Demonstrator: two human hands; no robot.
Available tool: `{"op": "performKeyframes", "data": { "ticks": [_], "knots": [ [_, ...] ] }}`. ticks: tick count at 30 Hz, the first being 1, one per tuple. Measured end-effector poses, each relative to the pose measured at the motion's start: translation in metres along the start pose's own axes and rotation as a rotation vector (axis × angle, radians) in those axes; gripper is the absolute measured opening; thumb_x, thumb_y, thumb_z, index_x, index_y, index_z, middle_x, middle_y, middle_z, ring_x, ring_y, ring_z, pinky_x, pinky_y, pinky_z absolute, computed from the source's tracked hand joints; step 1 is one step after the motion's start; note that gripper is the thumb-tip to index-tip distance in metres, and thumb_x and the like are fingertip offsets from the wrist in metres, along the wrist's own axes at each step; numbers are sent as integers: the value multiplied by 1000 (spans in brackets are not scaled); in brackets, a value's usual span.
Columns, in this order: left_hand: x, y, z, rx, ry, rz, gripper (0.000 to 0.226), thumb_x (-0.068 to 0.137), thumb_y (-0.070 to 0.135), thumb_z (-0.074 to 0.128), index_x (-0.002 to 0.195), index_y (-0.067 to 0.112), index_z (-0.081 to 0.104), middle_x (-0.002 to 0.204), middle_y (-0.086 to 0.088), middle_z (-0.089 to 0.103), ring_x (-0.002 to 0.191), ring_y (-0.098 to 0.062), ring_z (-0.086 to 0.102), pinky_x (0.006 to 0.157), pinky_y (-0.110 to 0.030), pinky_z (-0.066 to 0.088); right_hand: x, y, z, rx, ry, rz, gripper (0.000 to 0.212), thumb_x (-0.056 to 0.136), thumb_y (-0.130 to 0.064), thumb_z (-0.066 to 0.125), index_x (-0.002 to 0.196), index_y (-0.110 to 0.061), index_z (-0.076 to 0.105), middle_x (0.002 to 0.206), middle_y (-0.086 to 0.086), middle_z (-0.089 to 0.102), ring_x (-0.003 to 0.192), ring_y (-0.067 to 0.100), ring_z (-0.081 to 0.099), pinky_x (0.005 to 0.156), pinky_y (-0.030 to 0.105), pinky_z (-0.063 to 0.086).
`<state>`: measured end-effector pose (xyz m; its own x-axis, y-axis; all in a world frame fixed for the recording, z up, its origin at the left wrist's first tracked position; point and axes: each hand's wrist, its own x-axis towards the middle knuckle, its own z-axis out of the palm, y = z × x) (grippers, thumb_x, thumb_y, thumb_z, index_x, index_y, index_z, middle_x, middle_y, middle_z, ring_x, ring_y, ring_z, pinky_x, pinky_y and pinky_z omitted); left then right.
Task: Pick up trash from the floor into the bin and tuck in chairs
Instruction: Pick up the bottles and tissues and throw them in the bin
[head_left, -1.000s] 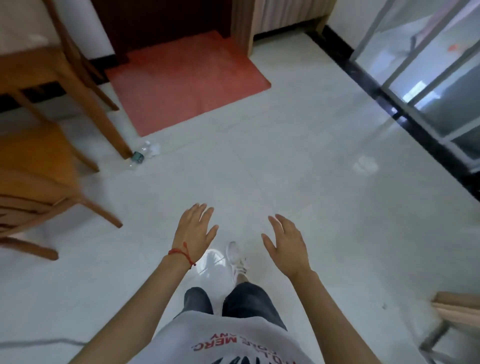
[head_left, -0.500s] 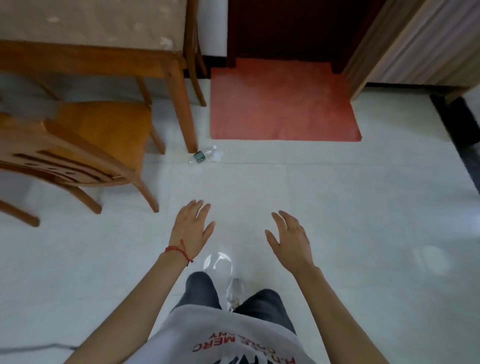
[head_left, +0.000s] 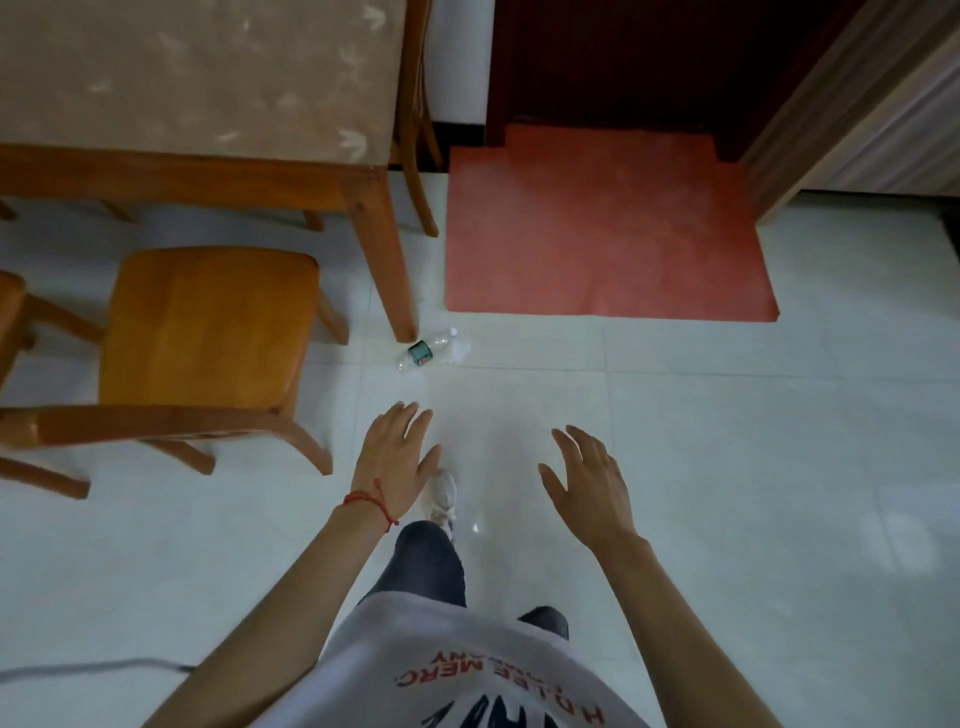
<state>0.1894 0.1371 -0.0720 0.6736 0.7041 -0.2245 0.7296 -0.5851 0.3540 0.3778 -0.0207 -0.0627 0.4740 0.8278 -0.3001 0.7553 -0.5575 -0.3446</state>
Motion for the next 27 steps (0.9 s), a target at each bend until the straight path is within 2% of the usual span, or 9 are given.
{"op": "performKeyframes", "data": {
  "ticks": [5,12,21,27],
  "knots": [
    [72,-19,-26,5,-20,16,51,93,35,43,136,10,36,146,-14,36,138,-28,26,113,-37,20,74,-17,-20,2,9,11,50,93,-39,42,137,-15,36,146,8,35,133,23,32,106,35,30],
    [144,-28,-42,12,-13,10,47,88,28,54,127,3,47,133,-22,50,127,-37,41,105,-45,33,150,-22,-34,30,-3,6,50,93,-38,44,135,-13,38,144,10,39,132,24,35,104,37,33],
    [218,-29,-20,-15,-5,-107,48,88,25,55,129,3,45,136,-22,46,130,-38,37,107,-46,30,244,1,-26,73,-93,-62,51,92,-38,45,136,-12,38,144,10,38,132,25,34,105,38,32],
    [267,-35,18,-35,9,-148,47,87,22,55,128,0,46,134,-24,47,130,-39,37,107,-47,30,303,34,3,63,-132,-90,51,92,-37,46,135,-12,38,144,10,39,132,24,34,105,37,32]
  ]
}}
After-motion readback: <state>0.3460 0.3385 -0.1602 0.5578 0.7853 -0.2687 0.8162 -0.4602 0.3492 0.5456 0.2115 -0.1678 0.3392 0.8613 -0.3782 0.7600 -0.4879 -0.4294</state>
